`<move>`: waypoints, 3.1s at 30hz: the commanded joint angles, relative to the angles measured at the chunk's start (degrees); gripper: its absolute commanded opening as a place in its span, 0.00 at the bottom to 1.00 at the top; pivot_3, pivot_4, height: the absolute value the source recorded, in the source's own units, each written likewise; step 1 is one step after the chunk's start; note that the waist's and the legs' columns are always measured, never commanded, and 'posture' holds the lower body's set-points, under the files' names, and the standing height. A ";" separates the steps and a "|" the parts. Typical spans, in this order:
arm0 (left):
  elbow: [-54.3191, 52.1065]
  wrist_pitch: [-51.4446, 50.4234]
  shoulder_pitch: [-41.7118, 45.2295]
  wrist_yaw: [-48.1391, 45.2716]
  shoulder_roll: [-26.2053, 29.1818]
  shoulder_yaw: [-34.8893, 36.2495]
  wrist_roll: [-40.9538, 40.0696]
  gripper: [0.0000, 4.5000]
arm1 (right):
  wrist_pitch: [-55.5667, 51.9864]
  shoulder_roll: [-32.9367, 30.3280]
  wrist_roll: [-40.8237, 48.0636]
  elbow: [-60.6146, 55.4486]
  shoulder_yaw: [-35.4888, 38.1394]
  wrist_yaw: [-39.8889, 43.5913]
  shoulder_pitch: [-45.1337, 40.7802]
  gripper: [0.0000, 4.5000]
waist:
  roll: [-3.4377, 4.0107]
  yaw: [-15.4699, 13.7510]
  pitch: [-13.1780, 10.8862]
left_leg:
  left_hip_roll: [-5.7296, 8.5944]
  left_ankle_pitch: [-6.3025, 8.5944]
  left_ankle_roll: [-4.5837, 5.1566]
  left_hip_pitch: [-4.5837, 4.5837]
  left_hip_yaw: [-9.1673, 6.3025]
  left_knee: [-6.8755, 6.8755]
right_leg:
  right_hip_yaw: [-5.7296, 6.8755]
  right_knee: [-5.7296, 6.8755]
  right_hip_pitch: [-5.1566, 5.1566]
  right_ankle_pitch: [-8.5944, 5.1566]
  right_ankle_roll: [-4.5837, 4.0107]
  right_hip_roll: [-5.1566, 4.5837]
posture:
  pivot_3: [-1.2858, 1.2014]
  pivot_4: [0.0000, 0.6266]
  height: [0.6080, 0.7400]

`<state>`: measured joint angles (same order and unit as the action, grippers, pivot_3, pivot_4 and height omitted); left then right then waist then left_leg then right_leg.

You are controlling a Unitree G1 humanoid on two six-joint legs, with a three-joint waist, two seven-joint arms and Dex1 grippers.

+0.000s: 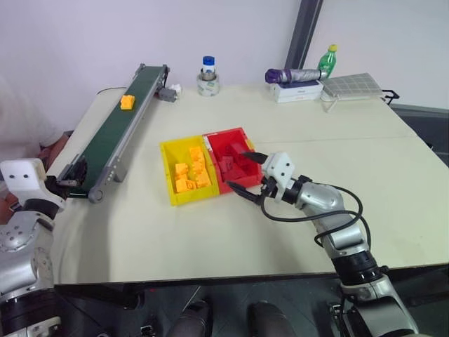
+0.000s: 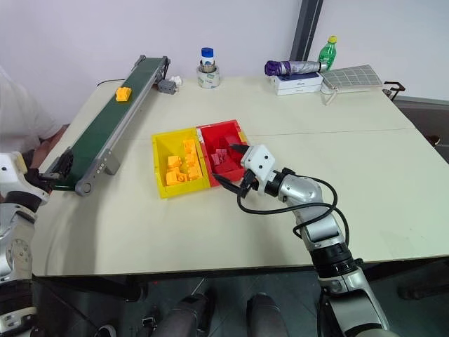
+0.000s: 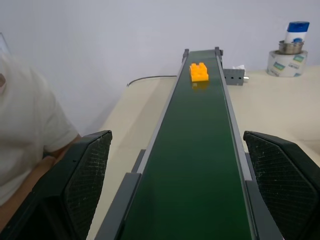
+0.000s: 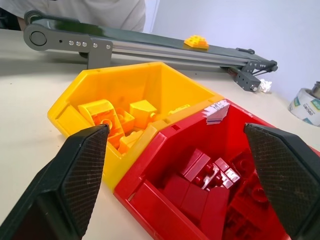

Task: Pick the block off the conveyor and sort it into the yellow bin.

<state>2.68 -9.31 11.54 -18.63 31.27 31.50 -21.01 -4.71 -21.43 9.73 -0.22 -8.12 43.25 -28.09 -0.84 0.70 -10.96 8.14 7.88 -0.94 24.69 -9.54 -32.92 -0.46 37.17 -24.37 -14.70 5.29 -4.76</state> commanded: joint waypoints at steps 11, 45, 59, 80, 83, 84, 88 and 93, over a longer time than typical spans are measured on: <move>1.34 -0.58 2.15 0.09 1.47 -0.51 0.08 0.99 | 0.55 -0.06 0.52 -1.44 0.58 0.43 -1.42 1.00 | 0.00 0.00 0.00 | 0.00 0.00 0.00 0.00 0.00 0.00 | 0.00 0.00 0.00 0.00 0.00 0.00 | 0.52 0.24 1.00; 23.75 -30.40 26.89 -7.90 15.70 -8.04 -1.05 0.99 | 0.43 1.06 0.12 -2.26 -0.03 -0.66 -0.42 1.00 | -0.01 0.15 0.00 | -0.01 0.00 -0.01 0.00 -0.02 0.05 | 0.02 0.02 -0.05 0.09 0.16 0.07 | 0.52 0.24 1.00; 34.45 -23.67 32.93 -13.03 14.70 -12.68 1.98 0.99 | -0.09 0.61 0.09 -2.93 0.06 -1.21 -0.01 1.00 | -0.01 0.13 0.00 | 0.00 -0.01 -0.01 0.00 -0.01 0.04 | 0.01 0.01 -0.06 0.10 0.18 0.05 | 0.52 0.24 1.00; 3.30 -29.40 24.78 -25.01 8.07 -12.40 -12.71 0.29 | -0.41 0.31 0.20 -3.22 -0.01 -1.30 0.06 1.00 | -0.03 0.29 -0.01 | 0.00 0.00 0.01 0.02 0.05 0.01 | -0.03 -0.04 -0.02 0.12 0.20 0.01 | 0.52 0.24 1.00; -3.71 -30.08 23.15 -23.77 4.59 -17.05 -12.48 0.29 | -0.33 0.22 0.12 -3.08 0.01 -1.33 0.04 1.00 | -0.03 0.22 -0.01 | 0.00 0.00 0.01 0.02 0.05 0.02 | -0.04 0.00 -0.03 0.12 0.19 0.02 | 0.52 0.24 1.00; -4.76 -29.89 23.05 -23.22 3.59 -18.86 -11.64 0.29 | -0.36 0.25 0.09 -3.10 0.00 -1.40 0.00 1.00 | -0.03 0.15 -0.01 | -0.02 -0.01 0.00 0.01 0.03 0.01 | -0.04 0.02 -0.03 0.12 0.19 0.04 | 0.52 0.24 1.00; -2.29 -26.61 24.87 -18.01 -0.80 -23.00 -6.67 0.29 | -0.55 0.29 -0.02 -3.54 0.11 -1.83 0.15 1.00 | -0.03 0.20 -0.01 | -0.03 -0.02 -0.01 0.00 0.06 -0.05 | -0.05 0.03 -0.03 0.11 0.06 0.05 | 0.52 0.24 1.00; 4.86 -21.68 26.62 -18.71 -2.70 -25.65 -2.92 0.40 | -0.92 -0.38 -0.15 -4.95 0.72 -2.62 1.53 1.00 | -0.03 0.13 -0.01 | -0.03 -0.02 0.01 0.01 0.09 -0.04 | -0.08 0.02 -0.05 0.14 0.11 0.05 | 0.52 0.24 1.00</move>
<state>7.44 -31.72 36.33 -36.41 29.11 4.60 -22.73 -5.86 -21.57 9.64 -2.30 -8.37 41.07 -26.74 -0.86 0.83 -10.97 8.11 7.87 -0.93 24.69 -9.45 -32.95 -0.54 37.18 -24.42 -14.56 5.41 -4.70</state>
